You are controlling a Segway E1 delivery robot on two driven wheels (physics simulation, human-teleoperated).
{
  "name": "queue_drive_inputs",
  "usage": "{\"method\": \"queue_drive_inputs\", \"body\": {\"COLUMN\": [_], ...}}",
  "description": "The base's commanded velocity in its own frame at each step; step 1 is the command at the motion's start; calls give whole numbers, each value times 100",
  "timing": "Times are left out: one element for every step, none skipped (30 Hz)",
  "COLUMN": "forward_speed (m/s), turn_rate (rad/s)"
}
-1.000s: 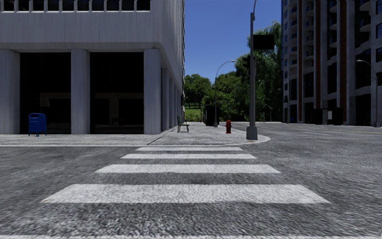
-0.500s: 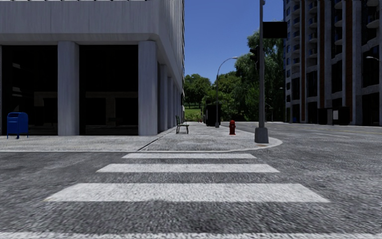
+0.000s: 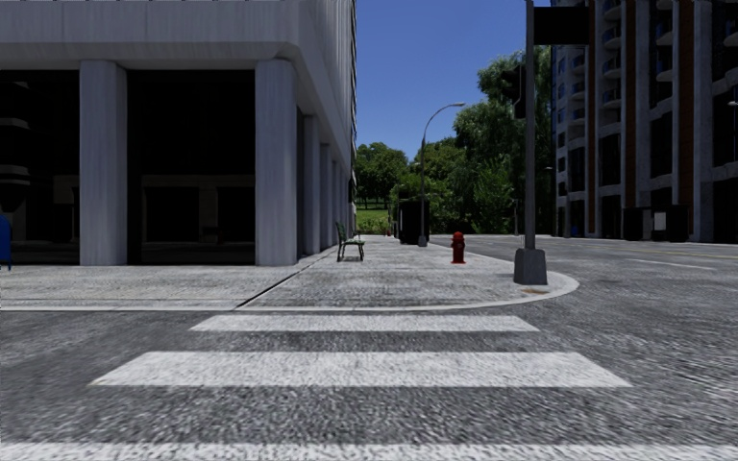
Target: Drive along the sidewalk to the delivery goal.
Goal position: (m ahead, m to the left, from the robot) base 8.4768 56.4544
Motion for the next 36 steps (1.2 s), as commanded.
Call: {"method": "queue_drive_inputs", "body": {"forward_speed": [200,200,200,200,200,200,200,200,200,200,200,200,200,200,200,198,193,189,187,184,184,182,181,181,181,181,180,177,176,176,174,173,170,168,166,165], "turn_rate": [0,0,0,0,0,0,0,0,0,0,0,0,0,0,0,0,0,0,0,0,0,0,0,0,0,0,0,0,0,0,0,0,0,0,0,0]}}
